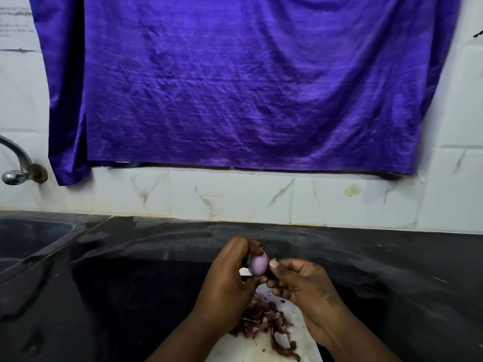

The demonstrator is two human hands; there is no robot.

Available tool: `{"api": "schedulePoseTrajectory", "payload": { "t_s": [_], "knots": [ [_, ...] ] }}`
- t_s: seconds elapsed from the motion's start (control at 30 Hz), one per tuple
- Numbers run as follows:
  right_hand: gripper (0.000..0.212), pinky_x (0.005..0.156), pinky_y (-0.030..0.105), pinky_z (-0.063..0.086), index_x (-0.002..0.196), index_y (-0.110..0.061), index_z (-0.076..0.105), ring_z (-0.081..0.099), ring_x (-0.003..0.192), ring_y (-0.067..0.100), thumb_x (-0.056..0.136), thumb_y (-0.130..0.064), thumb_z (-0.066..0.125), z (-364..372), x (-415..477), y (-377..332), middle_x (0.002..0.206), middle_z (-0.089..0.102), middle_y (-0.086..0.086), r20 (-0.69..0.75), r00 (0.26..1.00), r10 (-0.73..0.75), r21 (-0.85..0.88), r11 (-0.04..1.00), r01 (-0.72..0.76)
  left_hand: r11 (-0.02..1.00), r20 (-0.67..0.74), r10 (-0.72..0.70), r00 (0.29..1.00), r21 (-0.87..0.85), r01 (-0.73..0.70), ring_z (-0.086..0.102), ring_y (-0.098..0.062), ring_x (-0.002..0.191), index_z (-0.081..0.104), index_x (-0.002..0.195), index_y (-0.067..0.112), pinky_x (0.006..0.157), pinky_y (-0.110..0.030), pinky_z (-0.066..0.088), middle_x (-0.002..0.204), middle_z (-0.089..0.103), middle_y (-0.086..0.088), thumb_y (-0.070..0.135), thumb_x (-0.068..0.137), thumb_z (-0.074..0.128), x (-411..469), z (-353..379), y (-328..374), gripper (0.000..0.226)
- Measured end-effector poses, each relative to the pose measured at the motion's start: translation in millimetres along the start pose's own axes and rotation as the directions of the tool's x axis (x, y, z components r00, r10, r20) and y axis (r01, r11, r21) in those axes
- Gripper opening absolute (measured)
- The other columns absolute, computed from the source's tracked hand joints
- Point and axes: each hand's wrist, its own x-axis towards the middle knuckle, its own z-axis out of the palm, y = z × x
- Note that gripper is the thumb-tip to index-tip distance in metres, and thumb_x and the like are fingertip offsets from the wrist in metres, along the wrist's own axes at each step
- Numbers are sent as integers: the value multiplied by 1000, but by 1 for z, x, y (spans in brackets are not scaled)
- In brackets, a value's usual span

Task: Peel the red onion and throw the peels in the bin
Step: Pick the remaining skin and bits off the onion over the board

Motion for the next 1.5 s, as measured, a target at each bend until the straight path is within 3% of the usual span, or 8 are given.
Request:
{"api": "schedulePoseTrajectory", "payload": {
  "t_s": [0.43,0.67,0.83,0.93,1.03,1.13,1.23,1.5],
  "knots": [
    [14,59,28,53,83,1,76,62,59,16,91,-8,69,4,3,4,70,72,20,-69,990,-125,-92,989,119,996,3,48,999,74,-48,66,-17,104,59,104,31,83,-43,60,109,63,15,5,83,83,1,0,5,42],
    [11,56,31,47,79,3,69,53,57,17,89,-1,64,0,10,4,64,64,11,-102,974,-202,-227,958,175,965,60,-150,987,-208,159,73,-18,104,64,106,22,86,-38,64,111,72,7,8,82,87,0,3,9,36],
    [12,61,25,54,92,-8,77,69,65,16,95,-12,66,1,7,-2,82,80,8,-95,968,-232,-83,971,225,917,38,-243,969,-317,242,74,-13,97,62,108,15,75,-25,61,105,76,6,9,86,84,2,0,9,32],
    [19,61,23,56,97,-8,78,75,75,18,95,-21,64,3,4,-2,89,80,11,-16,971,-237,-2,972,237,927,57,-257,965,-266,263,74,-13,99,62,107,19,80,-35,64,105,75,6,14,84,86,3,-1,6,34],
    [23,59,28,55,89,-6,78,70,72,22,80,-27,74,4,4,-1,85,78,17,0,957,-290,-85,953,289,937,80,-248,966,-235,260,73,-15,100,63,106,22,82,-41,65,105,74,6,15,82,88,2,0,4,35],
    [21,62,34,53,80,-1,72,63,67,23,84,-21,75,2,8,1,77,72,20,-22,943,-333,-128,936,328,947,109,-228,968,-205,246,72,-14,101,64,105,25,81,-41,65,105,74,7,16,82,87,0,1,6,34],
    [22,57,28,49,77,3,66,56,60,18,91,-14,71,4,8,0,65,66,12,-48,931,-363,-160,922,352,944,156,-217,964,-219,248,72,-16,102,65,107,24,84,-42,65,107,74,6,15,84,86,-1,3,7,31],
    [29,50,28,39,73,-7,63,41,50,12,83,-34,68,11,1,-2,57,50,8,-103,963,-248,96,961,258,683,287,-291,913,-606,408,76,-17,92,59,117,-1,83,-32,63,97,78,2,17,83,74,1,2,22,41]
  ]
}}
